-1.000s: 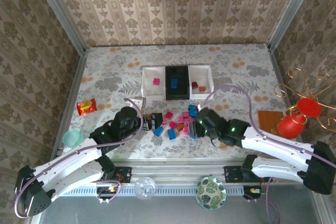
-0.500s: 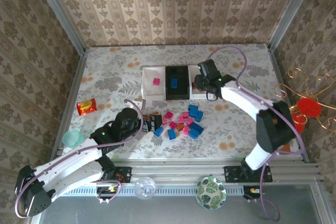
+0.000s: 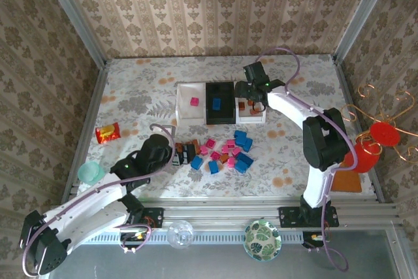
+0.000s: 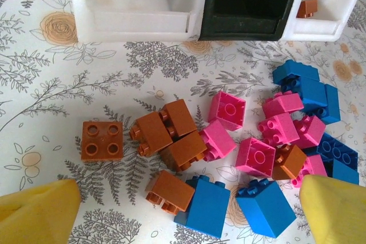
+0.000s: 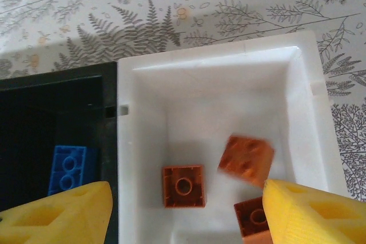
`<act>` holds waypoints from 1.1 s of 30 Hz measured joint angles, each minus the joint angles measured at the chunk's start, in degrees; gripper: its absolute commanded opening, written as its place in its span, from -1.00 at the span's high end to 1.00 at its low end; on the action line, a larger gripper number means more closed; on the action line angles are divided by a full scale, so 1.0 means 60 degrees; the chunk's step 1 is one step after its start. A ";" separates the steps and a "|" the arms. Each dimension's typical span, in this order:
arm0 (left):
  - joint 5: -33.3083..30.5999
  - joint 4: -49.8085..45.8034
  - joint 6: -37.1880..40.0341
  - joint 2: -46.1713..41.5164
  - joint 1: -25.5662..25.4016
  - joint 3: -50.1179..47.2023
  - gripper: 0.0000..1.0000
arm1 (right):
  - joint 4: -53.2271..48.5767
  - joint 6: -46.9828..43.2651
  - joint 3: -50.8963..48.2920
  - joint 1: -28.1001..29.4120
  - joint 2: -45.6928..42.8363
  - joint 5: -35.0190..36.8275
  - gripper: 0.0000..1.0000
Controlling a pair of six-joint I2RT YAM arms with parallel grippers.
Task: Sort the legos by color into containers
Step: Place the lego in the container, then pick up the lego from the center of the table.
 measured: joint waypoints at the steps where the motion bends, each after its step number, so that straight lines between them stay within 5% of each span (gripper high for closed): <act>1: 0.0069 -0.0022 0.0011 0.0055 0.0062 0.0000 -0.84 | 0.0029 0.0000 -0.0168 0.0025 -0.0219 -0.0062 -0.45; 13: 0.0346 -0.0262 0.0433 0.2951 0.0532 0.0404 -0.37 | 0.0863 0.0171 -0.3464 0.1144 -0.3719 -0.0302 -0.46; 33: 0.0222 0.0896 0.0940 0.5140 0.1610 0.0820 0.01 | 0.1013 0.0240 -0.4488 0.1177 -0.4852 -0.0219 -0.46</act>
